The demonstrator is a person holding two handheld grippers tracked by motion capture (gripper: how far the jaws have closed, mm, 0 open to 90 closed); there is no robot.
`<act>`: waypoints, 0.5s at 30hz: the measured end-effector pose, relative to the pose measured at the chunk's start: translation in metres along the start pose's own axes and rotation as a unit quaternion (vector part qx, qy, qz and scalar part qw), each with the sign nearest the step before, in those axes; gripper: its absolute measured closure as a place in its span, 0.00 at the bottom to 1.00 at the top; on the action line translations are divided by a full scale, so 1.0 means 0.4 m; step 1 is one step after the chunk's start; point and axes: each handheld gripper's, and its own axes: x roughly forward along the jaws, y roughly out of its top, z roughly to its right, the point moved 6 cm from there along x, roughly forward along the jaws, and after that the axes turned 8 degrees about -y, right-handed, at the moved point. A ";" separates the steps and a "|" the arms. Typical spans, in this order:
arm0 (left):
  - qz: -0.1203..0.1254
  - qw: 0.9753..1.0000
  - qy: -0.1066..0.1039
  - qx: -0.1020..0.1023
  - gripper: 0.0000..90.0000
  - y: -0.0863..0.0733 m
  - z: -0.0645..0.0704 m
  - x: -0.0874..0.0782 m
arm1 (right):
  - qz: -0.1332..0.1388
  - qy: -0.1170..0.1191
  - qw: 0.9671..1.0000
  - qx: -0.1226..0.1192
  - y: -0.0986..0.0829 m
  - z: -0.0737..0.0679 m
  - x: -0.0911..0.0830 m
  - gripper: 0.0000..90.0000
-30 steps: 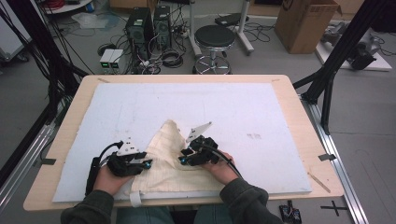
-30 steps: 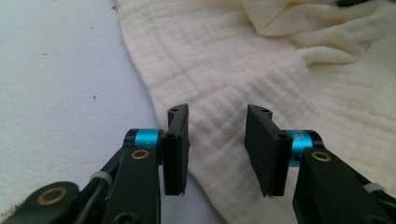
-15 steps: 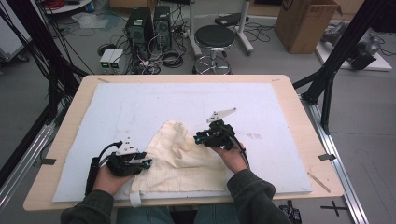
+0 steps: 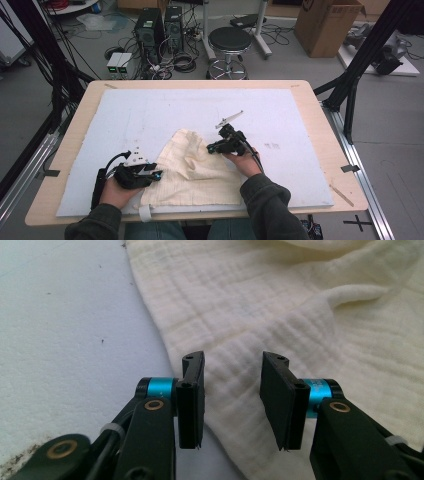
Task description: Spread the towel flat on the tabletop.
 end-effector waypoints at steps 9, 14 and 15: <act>-0.001 1.000 0.003 -0.001 0.69 0.001 0.000 0.000 | 0.029 -0.133 0.990 -0.023 0.000 0.062 -0.122 0.92; -0.003 1.000 0.004 0.000 0.69 0.000 0.001 0.000 | -0.027 -0.091 0.995 -0.038 -0.044 0.017 -0.052 0.83; -0.003 1.000 0.004 0.000 0.69 0.000 0.001 0.000 | -0.042 -0.081 0.995 -0.050 -0.060 0.002 -0.031 0.76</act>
